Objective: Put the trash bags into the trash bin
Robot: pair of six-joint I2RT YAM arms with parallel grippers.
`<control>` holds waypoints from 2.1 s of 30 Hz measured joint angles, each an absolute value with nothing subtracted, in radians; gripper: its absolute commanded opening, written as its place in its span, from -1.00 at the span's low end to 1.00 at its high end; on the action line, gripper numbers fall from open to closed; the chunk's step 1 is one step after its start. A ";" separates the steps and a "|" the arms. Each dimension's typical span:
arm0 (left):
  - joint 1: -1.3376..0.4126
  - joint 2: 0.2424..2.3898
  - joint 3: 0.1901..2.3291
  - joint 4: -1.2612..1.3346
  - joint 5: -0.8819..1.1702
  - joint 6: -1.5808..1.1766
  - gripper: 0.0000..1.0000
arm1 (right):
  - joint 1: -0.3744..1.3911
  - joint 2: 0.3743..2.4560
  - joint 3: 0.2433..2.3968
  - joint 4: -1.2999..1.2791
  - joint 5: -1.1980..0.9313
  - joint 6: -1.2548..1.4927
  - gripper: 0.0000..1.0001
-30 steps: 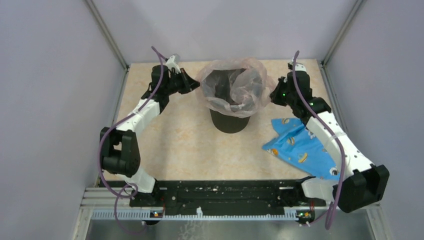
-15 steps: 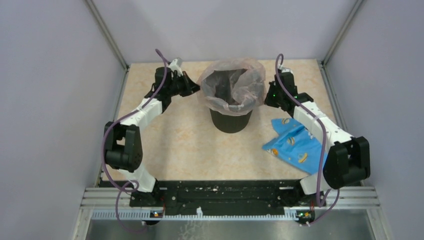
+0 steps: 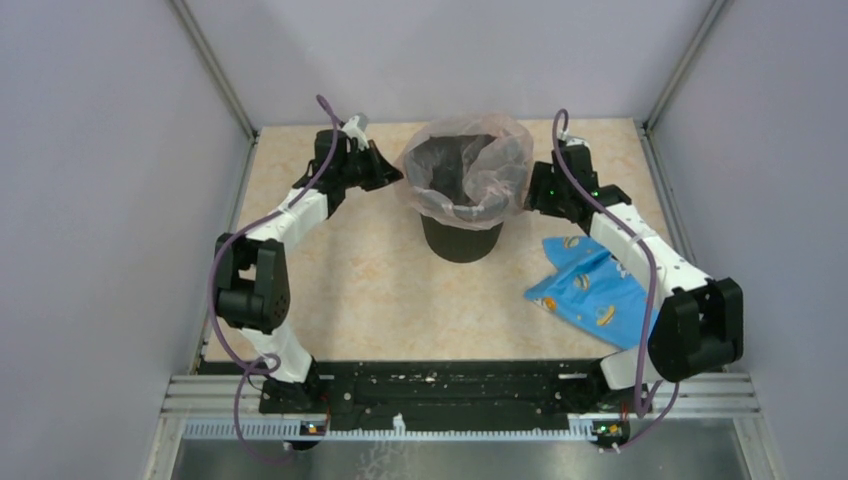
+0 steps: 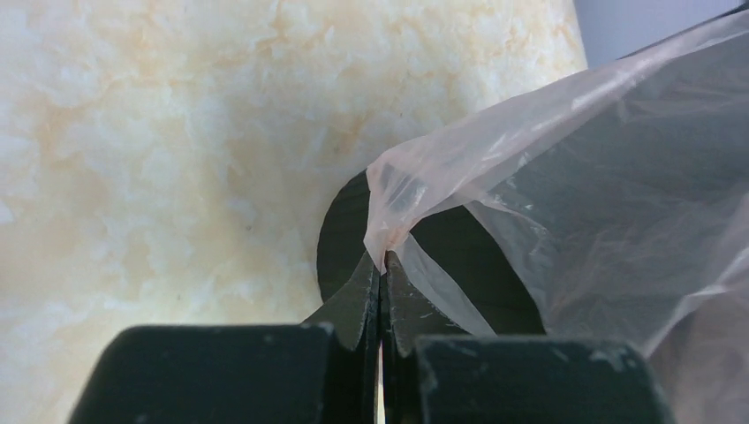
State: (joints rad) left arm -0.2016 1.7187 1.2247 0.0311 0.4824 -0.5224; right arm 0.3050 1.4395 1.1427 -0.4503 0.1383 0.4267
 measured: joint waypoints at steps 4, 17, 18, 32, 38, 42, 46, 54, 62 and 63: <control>-0.202 1.743 1.284 0.031 0.486 -0.522 -1.00 | 0.304 1.377 1.184 -0.514 0.181 0.407 0.35; -0.223 1.937 1.561 -0.031 0.516 -0.493 -1.00 | 0.304 1.253 1.376 -0.524 0.181 0.304 0.57; -0.226 1.954 1.583 -0.033 0.519 -0.492 -1.00 | 0.304 1.263 1.398 -0.522 0.173 0.300 0.57; -0.331 2.158 1.903 -0.086 0.553 -0.458 -0.76 | 0.235 1.417 1.574 -0.513 -0.018 0.369 0.54; -0.346 2.187 1.952 -0.096 0.559 -0.444 -0.70 | 0.049 1.405 1.420 -0.374 -0.253 0.505 0.48; -0.350 2.220 1.986 -0.101 0.561 -0.443 -0.61 | -0.051 1.401 1.254 -0.239 -0.418 0.632 0.49; -0.352 2.235 1.992 -0.125 0.556 -0.439 -0.38 | -0.058 1.372 1.061 -0.031 -0.554 0.788 0.39; -0.339 2.235 2.079 -0.144 0.541 -0.430 0.06 | 0.056 1.287 0.850 0.178 -0.558 0.973 0.32; -0.298 2.235 2.167 -0.154 0.535 -0.418 0.33 | 0.240 1.208 0.712 0.283 -0.421 1.071 0.29; -0.290 2.235 2.168 -0.158 0.535 -0.416 0.35 | 0.249 1.203 0.704 0.282 -0.407 1.076 0.30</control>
